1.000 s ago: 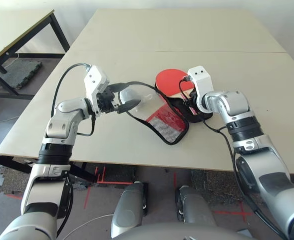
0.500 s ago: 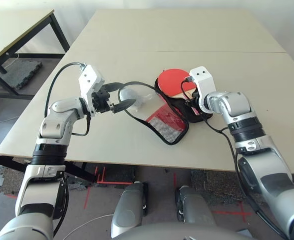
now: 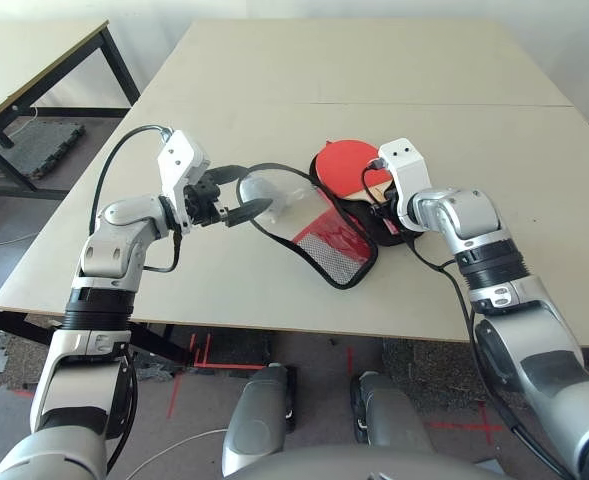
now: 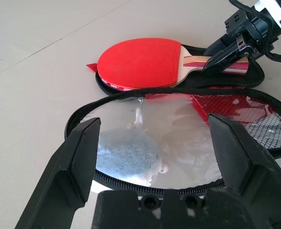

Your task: Store the ping-pong paddle in its case and zip it.

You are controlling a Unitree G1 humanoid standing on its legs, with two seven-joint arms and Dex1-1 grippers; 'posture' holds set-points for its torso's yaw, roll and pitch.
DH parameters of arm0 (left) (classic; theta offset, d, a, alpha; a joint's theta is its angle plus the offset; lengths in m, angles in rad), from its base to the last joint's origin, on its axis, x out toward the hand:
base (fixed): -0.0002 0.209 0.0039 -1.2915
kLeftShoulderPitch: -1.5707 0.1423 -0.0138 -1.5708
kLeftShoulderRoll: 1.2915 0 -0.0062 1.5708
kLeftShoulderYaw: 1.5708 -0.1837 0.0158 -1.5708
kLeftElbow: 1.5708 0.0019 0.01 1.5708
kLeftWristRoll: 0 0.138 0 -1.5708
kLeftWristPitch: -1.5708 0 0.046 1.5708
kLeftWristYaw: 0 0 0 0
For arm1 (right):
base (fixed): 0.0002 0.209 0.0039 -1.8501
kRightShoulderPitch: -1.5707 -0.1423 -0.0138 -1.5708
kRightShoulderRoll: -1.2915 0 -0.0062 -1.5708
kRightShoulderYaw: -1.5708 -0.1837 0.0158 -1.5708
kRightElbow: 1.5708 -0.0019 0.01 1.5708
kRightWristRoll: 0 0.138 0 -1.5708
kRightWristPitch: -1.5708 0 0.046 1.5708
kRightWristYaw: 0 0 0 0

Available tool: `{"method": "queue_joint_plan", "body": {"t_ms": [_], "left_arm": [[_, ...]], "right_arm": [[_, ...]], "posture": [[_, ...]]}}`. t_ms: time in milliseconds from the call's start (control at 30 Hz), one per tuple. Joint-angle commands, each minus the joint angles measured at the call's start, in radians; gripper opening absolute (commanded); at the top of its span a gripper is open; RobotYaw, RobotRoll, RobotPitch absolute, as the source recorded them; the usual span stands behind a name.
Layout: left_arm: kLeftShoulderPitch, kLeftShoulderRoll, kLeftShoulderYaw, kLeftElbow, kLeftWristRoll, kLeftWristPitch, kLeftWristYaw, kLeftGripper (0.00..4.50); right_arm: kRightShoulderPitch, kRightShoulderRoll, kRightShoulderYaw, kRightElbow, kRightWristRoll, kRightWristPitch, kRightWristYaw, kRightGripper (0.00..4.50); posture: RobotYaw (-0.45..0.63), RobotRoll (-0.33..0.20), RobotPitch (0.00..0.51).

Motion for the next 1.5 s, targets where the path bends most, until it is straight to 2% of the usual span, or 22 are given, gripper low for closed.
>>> {"method": "queue_joint_plan", "body": {"t_ms": [33,233,267,500,533,733,867,1033,1167,1300,1500], "left_arm": [[0.005,0.013,-0.005,-0.008,0.001,0.003,-0.001,4.5],[0.003,0.016,-0.009,0.001,0.005,0.001,-0.006,4.5],[0.003,0.019,-0.01,0.004,0.007,0.0,-0.009,4.5],[0.0,0.087,0.0,0.038,0.039,-0.035,-0.017,4.5],[0.0,0.101,0.001,0.039,0.036,-0.028,-0.025,4.5],[0.011,0.198,-0.03,0.067,0.07,-0.037,-0.091,4.5],[0.016,0.236,-0.058,0.062,0.082,0.013,-0.129,4.5],[0.055,0.262,-0.146,0.021,0.13,0.013,-0.185,4.5],[0.04,0.206,-0.225,0.026,0.181,-0.035,-0.175,4.5],[-0.006,0.12,-0.226,0.037,0.153,-0.03,-0.169,4.5],[-0.151,-0.034,-0.202,0.095,0.1,-0.024,-0.164,4.5]], "right_arm": [[0.027,0.009,0.014,-0.023,0.0,0.035,0.004,1.08],[0.033,0.006,0.021,-0.034,-0.007,0.035,0.005,1.08],[0.031,0.003,0.021,-0.039,-0.005,0.028,0.011,1.81],[-0.006,-0.107,0.022,-0.191,0.017,0.038,0.1,4.31],[-0.008,-0.131,0.029,-0.212,0.019,0.04,0.119,4.44],[0.004,-0.272,-0.019,-0.276,0.105,-0.012,0.297,4.44],[0.067,-0.376,-0.02,-0.272,0.1,-0.251,0.42,4.44],[0.091,-0.442,-0.056,-0.216,0.097,-0.405,0.478,4.44],[0.084,-0.464,-0.079,-0.159,0.08,-0.459,0.476,4.44],[0.099,-0.474,-0.085,-0.143,0.069,-0.486,0.476,4.44],[0.135,-0.483,-0.102,-0.151,0.068,-0.471,0.464,4.44]], "posture": [[0.2,0.0,0.086],[0.19,0.0,0.084],[0.19,0.0,0.084],[0.18,0.0,0.085],[0.17,0.0,0.085],[0.16,0.0,0.088],[0.15,0.0,0.093],[0.14,0.0,0.098],[0.13,0.0,0.101],[0.12,0.0,0.103],[0.1,0.0,0.104]]}}
